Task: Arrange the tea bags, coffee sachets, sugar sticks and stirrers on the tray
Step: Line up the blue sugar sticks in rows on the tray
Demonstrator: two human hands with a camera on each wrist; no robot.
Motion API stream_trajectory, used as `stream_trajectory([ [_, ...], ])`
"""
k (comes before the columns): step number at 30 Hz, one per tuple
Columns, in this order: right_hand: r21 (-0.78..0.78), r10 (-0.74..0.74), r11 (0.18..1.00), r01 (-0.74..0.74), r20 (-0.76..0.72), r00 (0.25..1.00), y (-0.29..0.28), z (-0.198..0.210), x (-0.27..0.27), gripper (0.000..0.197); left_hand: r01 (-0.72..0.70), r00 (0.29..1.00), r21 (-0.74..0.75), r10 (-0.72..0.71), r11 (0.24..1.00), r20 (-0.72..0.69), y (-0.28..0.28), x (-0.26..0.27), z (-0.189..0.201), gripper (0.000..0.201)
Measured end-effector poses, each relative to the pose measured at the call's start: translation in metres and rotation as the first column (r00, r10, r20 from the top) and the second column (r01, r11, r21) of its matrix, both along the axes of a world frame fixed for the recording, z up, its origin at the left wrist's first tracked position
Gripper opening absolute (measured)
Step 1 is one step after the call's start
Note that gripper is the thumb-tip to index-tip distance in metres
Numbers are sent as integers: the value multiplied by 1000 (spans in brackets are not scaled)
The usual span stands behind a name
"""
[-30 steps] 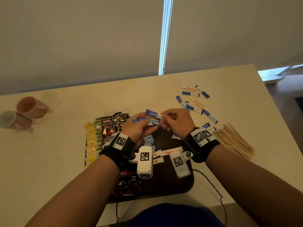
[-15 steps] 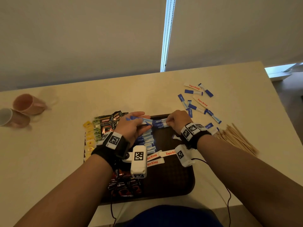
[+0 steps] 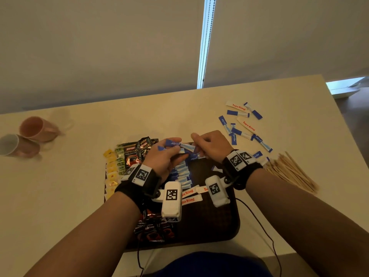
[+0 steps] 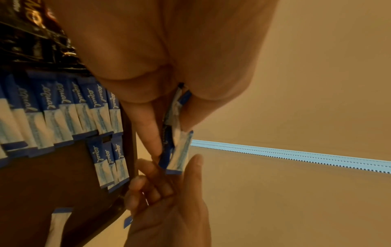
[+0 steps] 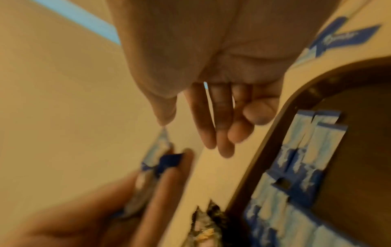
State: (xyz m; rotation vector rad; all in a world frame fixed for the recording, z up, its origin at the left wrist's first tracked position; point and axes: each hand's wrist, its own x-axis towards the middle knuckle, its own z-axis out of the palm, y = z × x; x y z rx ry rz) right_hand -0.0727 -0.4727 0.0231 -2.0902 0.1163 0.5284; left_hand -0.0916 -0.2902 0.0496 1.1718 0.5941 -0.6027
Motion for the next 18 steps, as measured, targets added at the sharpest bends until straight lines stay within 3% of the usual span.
stream_trajectory([
  [5, 227, -23, 973, 29, -31, 999, 5, 13, -5, 29, 8, 999, 18, -9, 1000, 47, -3, 1, 0, 19],
  [11, 222, -78, 972, 73, 13, 997, -3, 7, -10, 15, 1, 998, 56, -4, 998, 59, -5, -1, -3, 21],
  [13, 94, -97, 991, 91, 66, 993, -11, 2, -6, 13, -49, 998, 98, 47, 994, 31, -3, 0, -7, 26],
  [15, -111, -24, 993, 32, 73, 997, -20, -5, -1, 14, -99, 995, 112, 98, 989, 10, 1, 0, -10, 26],
  [18, -332, 144, 928, -170, -101, 984, -26, -21, 0, 16, -109, 994, 105, 109, 989, 1, 4, 0, -11, 20],
])
